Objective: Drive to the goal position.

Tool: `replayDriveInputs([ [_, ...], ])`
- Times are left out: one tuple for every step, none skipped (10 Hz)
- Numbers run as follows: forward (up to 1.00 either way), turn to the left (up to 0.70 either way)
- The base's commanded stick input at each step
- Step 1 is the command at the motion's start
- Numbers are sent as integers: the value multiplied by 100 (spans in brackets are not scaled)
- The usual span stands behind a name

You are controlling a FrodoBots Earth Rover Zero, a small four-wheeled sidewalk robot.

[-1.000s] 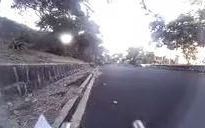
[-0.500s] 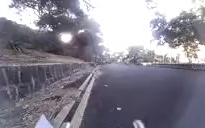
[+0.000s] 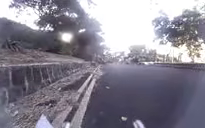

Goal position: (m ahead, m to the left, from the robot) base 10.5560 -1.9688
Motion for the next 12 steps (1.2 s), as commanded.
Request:
replayDriveInputs([
  [50, 0],
  [50, 0],
  [50, 0],
  [50, 0],
  [50, 0],
  [50, 0],
  [50, 0],
  [50, 0],
  [50, 0],
  [50, 0],
  [50, -11],
  [50, -26],
])
